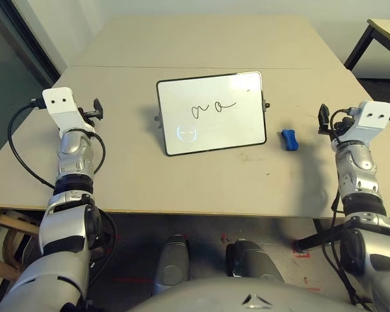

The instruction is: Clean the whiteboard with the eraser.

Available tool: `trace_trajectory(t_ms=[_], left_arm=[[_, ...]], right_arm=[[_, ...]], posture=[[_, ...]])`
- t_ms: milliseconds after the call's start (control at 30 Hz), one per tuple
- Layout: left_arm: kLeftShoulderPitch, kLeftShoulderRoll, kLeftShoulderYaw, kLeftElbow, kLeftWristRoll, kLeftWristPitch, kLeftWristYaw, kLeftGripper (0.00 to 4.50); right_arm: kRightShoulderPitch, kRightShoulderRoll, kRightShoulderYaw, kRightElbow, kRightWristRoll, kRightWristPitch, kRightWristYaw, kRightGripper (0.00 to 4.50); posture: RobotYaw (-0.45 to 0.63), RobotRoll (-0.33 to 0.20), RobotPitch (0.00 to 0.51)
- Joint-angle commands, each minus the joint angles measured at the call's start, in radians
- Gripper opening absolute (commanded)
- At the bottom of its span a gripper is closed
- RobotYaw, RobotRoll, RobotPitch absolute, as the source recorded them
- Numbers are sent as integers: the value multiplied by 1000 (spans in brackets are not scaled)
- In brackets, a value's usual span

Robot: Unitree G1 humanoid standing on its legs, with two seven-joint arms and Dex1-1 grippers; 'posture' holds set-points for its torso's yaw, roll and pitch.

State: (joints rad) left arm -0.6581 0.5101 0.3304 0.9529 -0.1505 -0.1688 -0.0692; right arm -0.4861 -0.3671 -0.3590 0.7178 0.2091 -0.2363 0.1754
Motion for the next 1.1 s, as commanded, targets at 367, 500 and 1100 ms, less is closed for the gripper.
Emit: trace_trajectory(t_ms=[367, 500, 1100], left_arm=[[-53, 61, -22, -16, -7, -36, -159, 4500], [-74, 107, -13, -17, -53, -28, -324, 4500], [-147, 272, -106, -133, -170, 278, -1167, 4500]], right_arm=[[49, -31, 58, -443, 67, 552, -10, 4462], [14, -80, 59, -638, 149, 989, -23, 4462], [-118, -160, 194, -657, 171, 1587, 40, 4462]], posture=[[212, 0, 58], [202, 0, 54], [212, 0, 43]])
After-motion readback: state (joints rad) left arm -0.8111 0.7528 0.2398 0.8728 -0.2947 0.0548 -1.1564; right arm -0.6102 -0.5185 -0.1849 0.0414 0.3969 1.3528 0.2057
